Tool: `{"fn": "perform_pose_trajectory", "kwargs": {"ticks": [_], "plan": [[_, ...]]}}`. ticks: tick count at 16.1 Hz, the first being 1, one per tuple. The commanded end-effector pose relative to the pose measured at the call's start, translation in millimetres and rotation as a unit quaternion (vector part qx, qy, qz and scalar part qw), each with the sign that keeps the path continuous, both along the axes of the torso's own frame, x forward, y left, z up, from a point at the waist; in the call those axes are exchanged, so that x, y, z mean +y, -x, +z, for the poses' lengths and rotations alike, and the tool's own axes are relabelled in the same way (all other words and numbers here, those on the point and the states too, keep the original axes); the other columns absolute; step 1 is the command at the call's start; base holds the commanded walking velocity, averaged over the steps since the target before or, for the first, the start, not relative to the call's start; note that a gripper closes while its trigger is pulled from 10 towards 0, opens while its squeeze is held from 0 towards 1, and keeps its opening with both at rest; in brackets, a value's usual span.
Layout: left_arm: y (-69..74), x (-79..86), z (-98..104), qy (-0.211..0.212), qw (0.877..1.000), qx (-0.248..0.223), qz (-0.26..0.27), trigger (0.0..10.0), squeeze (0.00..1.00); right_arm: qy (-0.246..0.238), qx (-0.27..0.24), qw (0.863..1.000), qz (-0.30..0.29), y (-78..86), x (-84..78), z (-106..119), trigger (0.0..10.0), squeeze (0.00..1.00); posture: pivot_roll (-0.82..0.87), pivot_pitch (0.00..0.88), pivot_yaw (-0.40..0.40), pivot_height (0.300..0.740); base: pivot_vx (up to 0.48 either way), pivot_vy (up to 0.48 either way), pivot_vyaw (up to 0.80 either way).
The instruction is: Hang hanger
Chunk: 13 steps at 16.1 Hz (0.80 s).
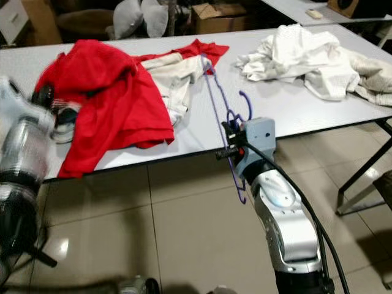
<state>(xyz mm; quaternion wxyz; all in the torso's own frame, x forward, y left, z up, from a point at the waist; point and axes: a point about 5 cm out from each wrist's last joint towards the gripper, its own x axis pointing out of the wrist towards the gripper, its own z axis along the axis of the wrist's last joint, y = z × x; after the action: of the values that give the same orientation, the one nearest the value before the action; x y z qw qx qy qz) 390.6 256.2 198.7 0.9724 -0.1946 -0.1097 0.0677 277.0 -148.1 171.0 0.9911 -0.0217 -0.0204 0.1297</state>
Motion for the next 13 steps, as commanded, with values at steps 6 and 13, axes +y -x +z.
{"fn": "perform_pose_trajectory", "kwargs": {"ticks": [6,13], "plan": [[-25.6,-169.5,45.4,0.000,0.972,-0.041,-0.233,0.0,0.00,-0.019,-0.028,0.991,-0.130,2.3,-37.7,8.2,10.0,0.00,-0.25,0.028,0.124,0.740,0.000,0.000,0.00],[18.8,-254.2,-50.1,-0.207,0.887,0.097,-0.402,10.0,0.00,-0.031,-0.022,0.989,-0.146,7.8,-38.9,4.9,10.0,0.00,-0.25,0.026,0.133,0.740,0.000,0.000,0.00]]}}
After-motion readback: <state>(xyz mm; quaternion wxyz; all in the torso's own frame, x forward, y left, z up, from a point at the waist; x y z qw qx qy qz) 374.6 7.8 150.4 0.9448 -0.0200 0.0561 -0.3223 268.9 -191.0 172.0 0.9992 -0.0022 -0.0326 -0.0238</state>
